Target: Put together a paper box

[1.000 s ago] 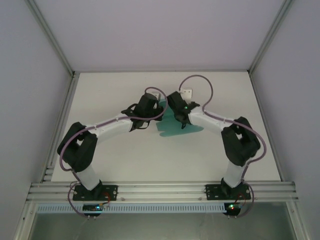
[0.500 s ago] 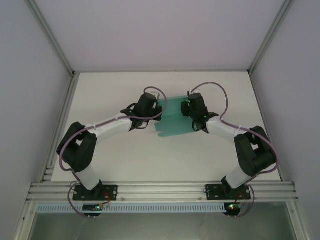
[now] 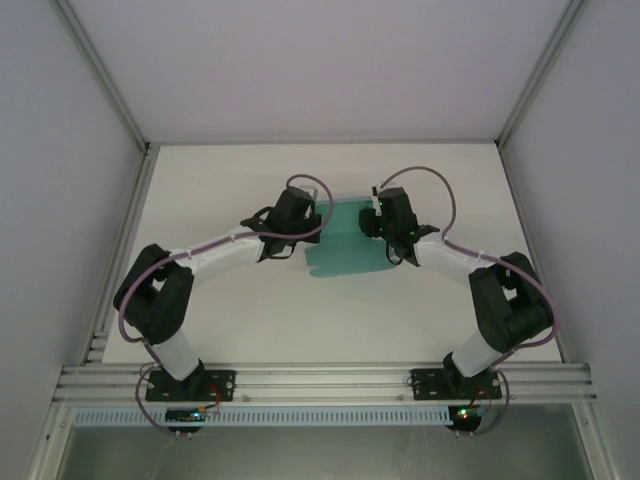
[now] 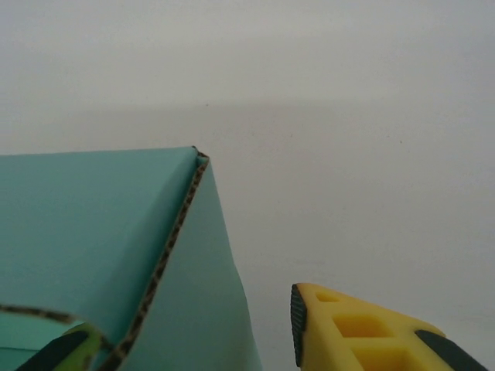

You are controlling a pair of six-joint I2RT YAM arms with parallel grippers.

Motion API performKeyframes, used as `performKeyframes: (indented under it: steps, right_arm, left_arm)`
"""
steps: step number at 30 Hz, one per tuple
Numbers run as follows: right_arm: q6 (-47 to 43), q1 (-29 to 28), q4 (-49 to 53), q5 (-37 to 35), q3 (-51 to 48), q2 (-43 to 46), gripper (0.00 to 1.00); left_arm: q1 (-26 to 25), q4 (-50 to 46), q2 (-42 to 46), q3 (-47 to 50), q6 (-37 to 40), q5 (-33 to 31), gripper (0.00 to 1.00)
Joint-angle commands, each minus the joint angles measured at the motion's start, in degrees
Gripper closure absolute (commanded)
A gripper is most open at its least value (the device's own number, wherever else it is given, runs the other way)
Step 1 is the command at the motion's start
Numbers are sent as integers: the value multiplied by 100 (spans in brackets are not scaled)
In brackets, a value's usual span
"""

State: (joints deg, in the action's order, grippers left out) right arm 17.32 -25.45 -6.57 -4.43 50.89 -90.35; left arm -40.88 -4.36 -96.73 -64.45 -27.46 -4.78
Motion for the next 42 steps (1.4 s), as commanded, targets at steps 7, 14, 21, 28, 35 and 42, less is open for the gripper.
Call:
performKeyframes:
  steps: [7, 14, 21, 28, 35, 42]
  right_arm:
    - [105, -50, 1013, -1340, 187, -42, 79]
    - [672, -296, 2133, -3360, 940, -621, 93]
    - [2117, -456, 4092, -5197, 2096, -1705, 94]
    - [2021, -443, 3341, -4644, 1984, -1680, 92]
    - [-301, -456, 335, -1497, 578, -499, 46]
    - [-466, -513, -81, -239, 11, 956, 1]
  left_arm:
    - [-6, 235, 139, -238, -45, 77, 100]
    - [-54, 57, 171, -305, -32, -113, 100]
    - [-91, -117, 93, -388, -280, -260, 100]
    - [-95, -267, -118, -545, -372, -107, 100]
    - [-64, -114, -112, -488, -9, -146, 100]
    - [6, -45, 0, -410, 656, -320, 100]
